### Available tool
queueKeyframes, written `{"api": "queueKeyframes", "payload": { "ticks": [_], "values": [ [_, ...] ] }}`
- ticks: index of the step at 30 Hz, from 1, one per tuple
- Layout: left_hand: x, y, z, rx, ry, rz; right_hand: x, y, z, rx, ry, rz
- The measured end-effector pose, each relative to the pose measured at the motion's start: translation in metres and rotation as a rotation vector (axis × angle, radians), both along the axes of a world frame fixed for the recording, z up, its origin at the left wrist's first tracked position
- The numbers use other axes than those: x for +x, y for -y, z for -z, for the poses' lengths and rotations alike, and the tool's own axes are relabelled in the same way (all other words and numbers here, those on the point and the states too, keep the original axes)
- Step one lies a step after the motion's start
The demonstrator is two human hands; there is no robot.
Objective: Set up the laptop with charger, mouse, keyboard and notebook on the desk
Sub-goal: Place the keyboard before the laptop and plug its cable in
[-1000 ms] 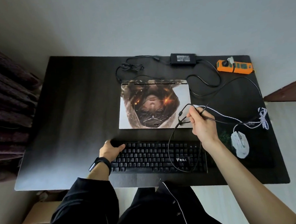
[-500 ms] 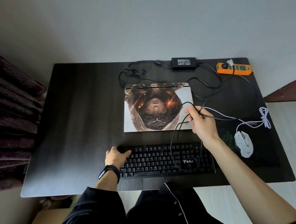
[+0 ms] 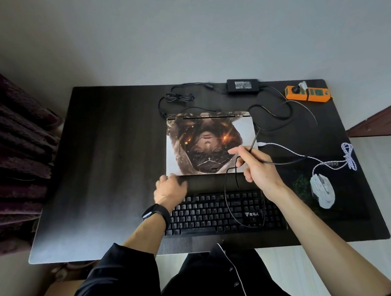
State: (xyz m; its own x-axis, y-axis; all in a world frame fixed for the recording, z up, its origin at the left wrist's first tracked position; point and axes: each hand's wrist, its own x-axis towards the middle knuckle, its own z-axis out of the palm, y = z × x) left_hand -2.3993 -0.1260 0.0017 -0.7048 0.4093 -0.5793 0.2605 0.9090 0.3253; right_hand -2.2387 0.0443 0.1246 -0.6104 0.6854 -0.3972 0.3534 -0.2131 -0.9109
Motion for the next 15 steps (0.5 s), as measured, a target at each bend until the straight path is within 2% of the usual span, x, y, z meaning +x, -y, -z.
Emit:
{"api": "queueKeyframes", "payload": {
  "ticks": [2,5,7,9,11,13,15],
  "values": [
    [0.005,-0.032,-0.027,0.232,0.171,0.006,0.001,0.0,0.0,-0.027,0.015,-0.122],
    [0.017,-0.068,-0.069,0.535,0.755,-0.237,0.003,-0.001,0.001,-0.132,0.067,-0.276],
    [0.017,-0.079,-0.083,0.728,0.922,-0.415,0.003,-0.004,0.0,-0.192,0.103,-0.3],
    [0.005,-0.081,-0.091,0.893,0.906,-0.643,0.002,-0.006,-0.001,-0.18,0.145,-0.254],
    [-0.018,-0.076,-0.099,0.959,0.831,-0.81,0.003,-0.011,0.003,-0.093,0.216,-0.209],
    [-0.045,-0.067,-0.106,0.947,0.666,-0.815,0.004,-0.015,0.009,-0.021,0.227,-0.222],
    [-0.07,-0.054,-0.115,0.909,0.453,-0.815,-0.002,-0.017,0.02,0.096,0.258,-0.33]
  ]
}}
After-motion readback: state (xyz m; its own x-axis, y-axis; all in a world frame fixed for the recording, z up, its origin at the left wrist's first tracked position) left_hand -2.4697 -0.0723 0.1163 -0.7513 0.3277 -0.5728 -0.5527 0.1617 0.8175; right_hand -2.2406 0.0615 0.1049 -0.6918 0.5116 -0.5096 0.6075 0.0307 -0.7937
